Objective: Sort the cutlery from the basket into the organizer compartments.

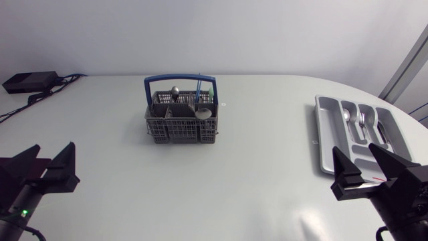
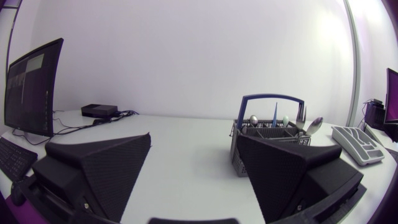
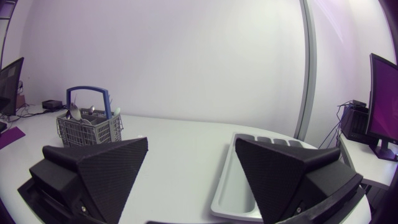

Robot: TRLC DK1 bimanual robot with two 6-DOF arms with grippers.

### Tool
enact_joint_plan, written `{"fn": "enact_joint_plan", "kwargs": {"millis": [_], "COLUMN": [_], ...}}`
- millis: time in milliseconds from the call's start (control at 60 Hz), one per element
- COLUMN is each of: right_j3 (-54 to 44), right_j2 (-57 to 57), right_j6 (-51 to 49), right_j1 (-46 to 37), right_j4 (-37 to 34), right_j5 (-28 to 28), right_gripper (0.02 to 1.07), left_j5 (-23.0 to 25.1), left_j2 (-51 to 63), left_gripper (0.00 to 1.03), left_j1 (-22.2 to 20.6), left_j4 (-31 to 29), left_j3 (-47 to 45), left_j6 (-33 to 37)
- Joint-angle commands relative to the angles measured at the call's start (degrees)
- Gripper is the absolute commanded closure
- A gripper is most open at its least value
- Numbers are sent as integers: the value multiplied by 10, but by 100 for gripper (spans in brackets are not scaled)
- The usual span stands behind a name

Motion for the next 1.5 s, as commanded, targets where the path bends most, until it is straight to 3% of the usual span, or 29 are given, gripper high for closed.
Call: {"fn": "enact_joint_plan", "kwargs": {"millis": [0,300,533,767,933,1050,1133,1200,1250,1317,1383,1483], "right_j3": [31,126,213,327,417,465,506,570,595,613,612,644], "right_j2": [36,276,495,654,758,805,835,869,887,910,923,957], "right_j6": [-11,-7,21,-7,-42,-92,-118,-128,-129,-146,-155,-155], "right_j1": [7,57,111,167,183,195,200,205,205,207,210,206], "right_j4": [15,109,161,108,60,52,18,-68,-83,-75,-18,-11], "right_j5": [4,20,16,34,28,11,12,14,16,-12,-37,-81], "right_gripper": [7,7,7,7,7,16,16,16,16,16,16,23], "left_j5": [-4,-4,-3,-1,4,4,7,23,35,48,99,158], "left_j2": [53,316,464,607,682,718,749,783,799,820,855,882], "left_gripper": [9,12,12,12,12,12,11,11,11,11,12,12], "left_j1": [-8,-61,-81,-77,-82,-83,-88,-84,-82,-73,-50,-20], "left_j4": [9,16,-18,-69,-100,-138,-159,-156,-139,-101,-90,-71], "left_j3": [61,205,302,395,456,499,523,534,533,526,540,550], "left_j6": [-15,-50,-50,-30,89,109,140,152,168,181,189,187]}}
